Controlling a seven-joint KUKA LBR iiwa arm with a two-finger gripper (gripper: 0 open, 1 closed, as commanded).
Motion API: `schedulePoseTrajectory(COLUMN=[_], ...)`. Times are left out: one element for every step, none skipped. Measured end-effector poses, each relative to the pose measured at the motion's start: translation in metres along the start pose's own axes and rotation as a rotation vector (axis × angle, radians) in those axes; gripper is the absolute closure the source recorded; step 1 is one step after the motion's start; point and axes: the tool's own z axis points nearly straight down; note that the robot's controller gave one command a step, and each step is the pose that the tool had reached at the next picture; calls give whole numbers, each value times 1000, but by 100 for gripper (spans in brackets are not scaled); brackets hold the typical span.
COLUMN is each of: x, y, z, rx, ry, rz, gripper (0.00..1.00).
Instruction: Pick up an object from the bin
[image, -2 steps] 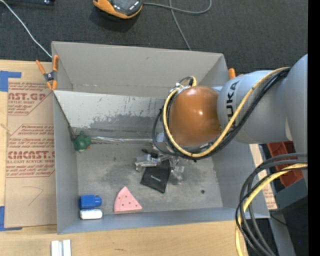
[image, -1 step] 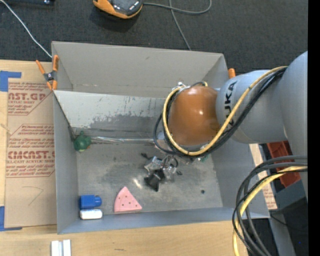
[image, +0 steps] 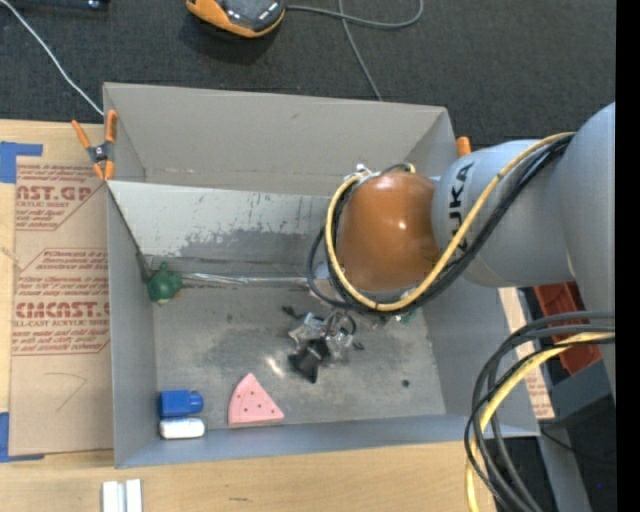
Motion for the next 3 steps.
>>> schedulePoseTrajectory(x=[0,1,0], y=[0,1,2], z=[0,-5,-19], rx=[0,-4,-4], ry=[0,2,2], rz=[0,0,1], gripper=[100,100,100])
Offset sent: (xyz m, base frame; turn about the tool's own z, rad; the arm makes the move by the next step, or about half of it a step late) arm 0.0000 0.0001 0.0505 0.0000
